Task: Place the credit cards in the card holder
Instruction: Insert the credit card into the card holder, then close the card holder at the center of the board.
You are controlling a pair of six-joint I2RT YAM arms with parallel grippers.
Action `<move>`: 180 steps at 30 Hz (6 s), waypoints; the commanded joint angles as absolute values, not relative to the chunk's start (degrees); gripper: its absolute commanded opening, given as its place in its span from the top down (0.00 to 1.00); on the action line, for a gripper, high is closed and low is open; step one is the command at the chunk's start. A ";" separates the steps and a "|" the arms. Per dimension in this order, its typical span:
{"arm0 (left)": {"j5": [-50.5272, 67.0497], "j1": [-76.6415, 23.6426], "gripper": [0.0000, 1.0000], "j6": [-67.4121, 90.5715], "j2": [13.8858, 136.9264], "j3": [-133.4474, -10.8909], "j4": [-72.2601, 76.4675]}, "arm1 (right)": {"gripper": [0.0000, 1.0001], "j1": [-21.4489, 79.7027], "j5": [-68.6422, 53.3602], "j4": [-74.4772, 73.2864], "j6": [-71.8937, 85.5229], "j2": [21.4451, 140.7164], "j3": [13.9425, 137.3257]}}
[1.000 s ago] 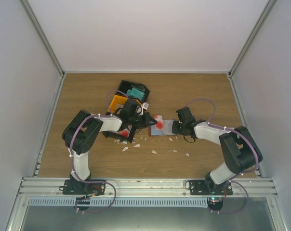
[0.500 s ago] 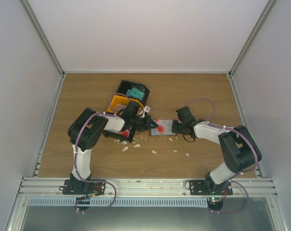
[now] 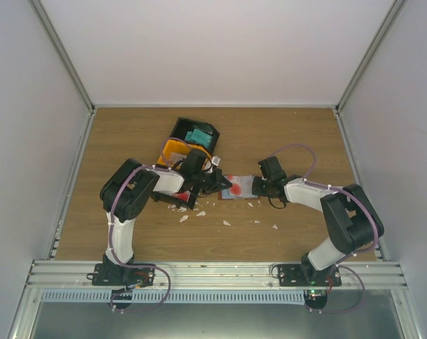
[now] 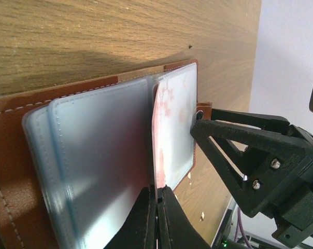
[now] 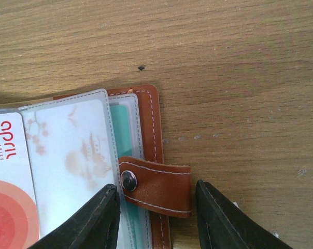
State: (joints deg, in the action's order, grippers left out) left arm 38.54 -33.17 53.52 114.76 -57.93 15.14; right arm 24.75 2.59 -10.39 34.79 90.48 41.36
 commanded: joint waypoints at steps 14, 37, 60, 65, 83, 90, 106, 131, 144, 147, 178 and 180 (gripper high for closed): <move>36.75 -34.87 1.00 53.38 118.74 -62.31 9.87 | 0.59 25.14 -1.54 -12.02 35.80 93.06 38.54; 32.01 -35.87 1.00 58.52 115.60 -58.78 7.84 | 0.60 25.13 -1.45 -11.14 36.56 93.01 37.62; 35.14 -36.33 1.00 57.08 120.79 -63.03 8.57 | 0.60 25.14 -3.41 -9.67 36.43 92.81 37.05; 34.95 -37.12 0.99 55.94 121.72 -64.31 7.82 | 0.58 25.14 -6.19 -7.73 35.89 91.61 35.83; 36.26 -39.47 0.93 52.55 125.99 -71.34 4.59 | 0.57 25.14 -8.20 -6.70 36.28 90.49 34.87; 33.34 -39.46 0.72 47.96 120.15 -68.92 1.09 | 0.56 25.15 -4.04 -9.42 36.91 86.51 35.35; 27.81 -39.31 0.22 36.27 108.61 -69.03 -12.62 | 0.48 25.14 -1.05 -13.13 35.28 77.83 36.72; 17.37 -37.88 0.54 33.56 106.82 -63.19 -12.67 | 0.48 27.47 5.10 -13.23 38.12 83.15 37.85; 17.71 -37.29 0.53 33.44 110.01 -65.10 -13.44 | 0.49 26.67 3.77 -9.92 36.65 88.98 39.49; 16.58 -36.91 0.52 33.32 110.09 -64.86 -14.15 | 0.49 26.55 2.71 -9.48 36.74 88.64 38.92; 22.98 -30.30 0.01 29.80 98.51 -54.05 -3.77 | 0.52 26.54 1.97 -9.66 35.77 87.38 40.11; 26.22 -30.40 0.01 30.07 99.71 -54.22 -2.04 | 0.52 26.46 1.42 -8.78 36.25 87.53 39.85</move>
State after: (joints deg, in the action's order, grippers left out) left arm 19.16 -29.69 31.42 99.68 -54.83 -8.75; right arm 26.65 0.14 -9.23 36.32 87.00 38.76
